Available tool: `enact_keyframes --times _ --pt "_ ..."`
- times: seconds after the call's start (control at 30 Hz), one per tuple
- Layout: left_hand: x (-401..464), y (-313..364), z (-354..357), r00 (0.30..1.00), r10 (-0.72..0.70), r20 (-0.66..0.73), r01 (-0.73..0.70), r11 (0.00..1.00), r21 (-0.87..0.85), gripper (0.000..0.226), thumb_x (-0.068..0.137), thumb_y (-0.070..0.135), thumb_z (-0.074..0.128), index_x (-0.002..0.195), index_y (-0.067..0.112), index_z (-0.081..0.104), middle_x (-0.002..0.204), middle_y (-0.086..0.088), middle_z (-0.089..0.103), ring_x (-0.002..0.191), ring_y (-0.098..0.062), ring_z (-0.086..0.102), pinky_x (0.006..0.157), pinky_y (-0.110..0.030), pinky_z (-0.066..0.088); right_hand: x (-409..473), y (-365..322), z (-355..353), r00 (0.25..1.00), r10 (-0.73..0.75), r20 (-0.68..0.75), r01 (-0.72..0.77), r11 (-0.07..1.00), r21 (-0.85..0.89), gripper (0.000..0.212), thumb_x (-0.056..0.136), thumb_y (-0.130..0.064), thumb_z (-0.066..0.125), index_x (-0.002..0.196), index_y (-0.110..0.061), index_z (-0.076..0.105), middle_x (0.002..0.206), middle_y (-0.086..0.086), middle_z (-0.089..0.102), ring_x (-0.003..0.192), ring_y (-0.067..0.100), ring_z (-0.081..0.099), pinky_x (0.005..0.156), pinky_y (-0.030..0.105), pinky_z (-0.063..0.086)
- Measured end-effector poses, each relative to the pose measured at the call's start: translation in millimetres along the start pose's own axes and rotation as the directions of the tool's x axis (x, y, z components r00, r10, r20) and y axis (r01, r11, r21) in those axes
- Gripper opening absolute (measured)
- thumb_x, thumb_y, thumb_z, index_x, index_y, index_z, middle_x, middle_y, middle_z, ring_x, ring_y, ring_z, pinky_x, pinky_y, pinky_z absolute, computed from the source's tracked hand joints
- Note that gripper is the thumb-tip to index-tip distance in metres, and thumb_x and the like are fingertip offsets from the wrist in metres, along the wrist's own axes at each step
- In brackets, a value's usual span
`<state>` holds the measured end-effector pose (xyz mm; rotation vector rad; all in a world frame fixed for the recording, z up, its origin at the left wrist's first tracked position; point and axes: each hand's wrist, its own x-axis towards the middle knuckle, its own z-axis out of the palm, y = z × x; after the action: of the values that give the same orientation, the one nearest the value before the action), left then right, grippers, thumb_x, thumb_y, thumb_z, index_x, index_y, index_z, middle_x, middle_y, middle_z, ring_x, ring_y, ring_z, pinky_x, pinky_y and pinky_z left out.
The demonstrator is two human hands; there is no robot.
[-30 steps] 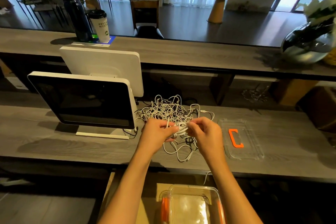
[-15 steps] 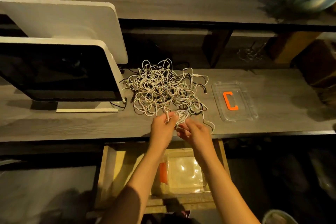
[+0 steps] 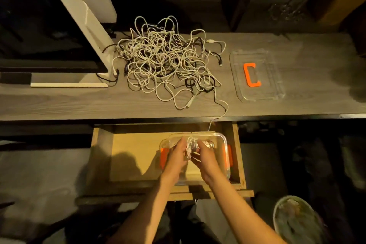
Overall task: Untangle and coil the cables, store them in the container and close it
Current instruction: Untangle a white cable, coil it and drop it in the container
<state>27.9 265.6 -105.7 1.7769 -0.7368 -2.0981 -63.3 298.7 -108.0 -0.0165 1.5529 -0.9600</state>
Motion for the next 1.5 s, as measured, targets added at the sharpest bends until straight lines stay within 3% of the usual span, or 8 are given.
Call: enact_keyframes --times 0.4,0.53,0.63,0.9,1.0,1.13,1.37,1.5 --pt "55 -34 7 0.984 -0.100 -0.145 0.105 0.994 0.025 0.066 0.101 0.060 0.032 0.154 0.020 0.033 0.158 -0.006 0.036 0.145 -0.029 0.032 0.121 -0.043 0.021 81 43 8 0.977 0.210 0.025 -0.211 0.968 0.135 0.042 0.106 -0.048 0.031 0.096 -0.020 0.061 0.111 0.005 0.066 0.118 0.024 0.056 0.115 0.042 0.036" --pt "59 -42 3 0.983 0.084 -0.161 -0.069 0.993 0.096 0.076 0.088 0.078 0.036 0.137 0.023 0.055 0.139 -0.003 0.057 0.133 -0.021 0.050 0.117 -0.045 0.033 60 31 -1 0.990 0.025 -0.139 -0.005 0.991 0.137 0.037 0.106 -0.032 0.039 0.088 -0.014 0.065 0.079 0.004 0.068 0.087 0.023 0.062 0.094 0.039 0.049" --pt "48 -25 8 0.950 0.213 -0.228 -0.201 0.977 0.075 0.049 0.105 0.043 0.037 0.118 0.006 0.066 0.116 -0.010 0.069 0.107 -0.022 0.065 0.098 -0.035 0.051 40 13 -19 0.959 -0.123 -0.255 0.166 0.973 0.159 0.033 0.104 -0.026 0.043 0.093 -0.009 0.069 0.080 0.009 0.070 0.083 0.025 0.065 0.081 0.036 0.053" --pt "27 35 37 0.934 0.358 -0.014 -0.356 0.933 0.052 0.049 0.108 0.036 0.029 0.119 0.002 0.062 0.117 -0.014 0.067 0.111 -0.023 0.065 0.094 -0.029 0.052 20 -56 -51 0.855 -0.383 -0.351 0.415 0.910 0.020 0.023 0.098 -0.019 0.057 0.083 -0.021 0.074 0.094 0.009 0.075 0.096 0.025 0.069 0.094 0.042 0.054" --pt "37 47 50 0.939 0.343 0.015 -0.343 0.937 0.071 0.052 0.108 0.039 0.027 0.126 0.003 0.059 0.128 -0.017 0.063 0.118 -0.026 0.061 0.105 -0.038 0.047 36 -78 -56 0.814 -0.466 -0.346 0.454 0.883 -0.121 0.016 0.096 -0.018 0.061 0.109 -0.023 0.069 0.116 0.006 0.070 0.110 0.021 0.065 0.101 0.038 0.050" --pt "49 60 61 0.957 0.288 0.040 -0.290 0.952 0.101 0.057 0.107 0.045 0.027 0.139 0.005 0.051 0.142 -0.014 0.054 0.131 -0.024 0.052 0.112 -0.037 0.039 66 -103 -53 0.814 -0.516 -0.266 0.399 0.830 -0.390 0.058 0.098 -0.027 0.059 0.150 -0.011 0.038 0.147 0.007 0.049 0.132 0.021 0.050 0.107 0.032 0.041" --pt "51 73 70 0.976 0.215 0.038 -0.216 0.976 0.021 0.068 0.106 0.052 0.017 0.145 0.004 0.044 0.148 -0.015 0.049 0.136 -0.027 0.048 0.115 -0.041 0.036 73 -109 -43 0.905 -0.401 -0.143 0.346 0.889 -0.300 0.024 0.100 -0.015 0.050 0.085 -0.016 0.069 0.091 0.012 0.073 0.093 0.030 0.069 0.090 0.045 0.055" --pt "35 84 72 0.975 0.213 0.071 -0.211 0.977 -0.023 0.071 0.105 0.054 0.015 0.143 0.002 0.045 0.145 -0.016 0.052 0.133 -0.026 0.050 0.112 -0.039 0.038 54 -101 -43 0.985 -0.128 -0.115 0.125 0.992 -0.032 0.023 0.097 -0.010 0.054 0.077 -0.007 0.064 0.054 0.001 0.058 0.040 0.009 0.051 0.043 0.025 0.040"
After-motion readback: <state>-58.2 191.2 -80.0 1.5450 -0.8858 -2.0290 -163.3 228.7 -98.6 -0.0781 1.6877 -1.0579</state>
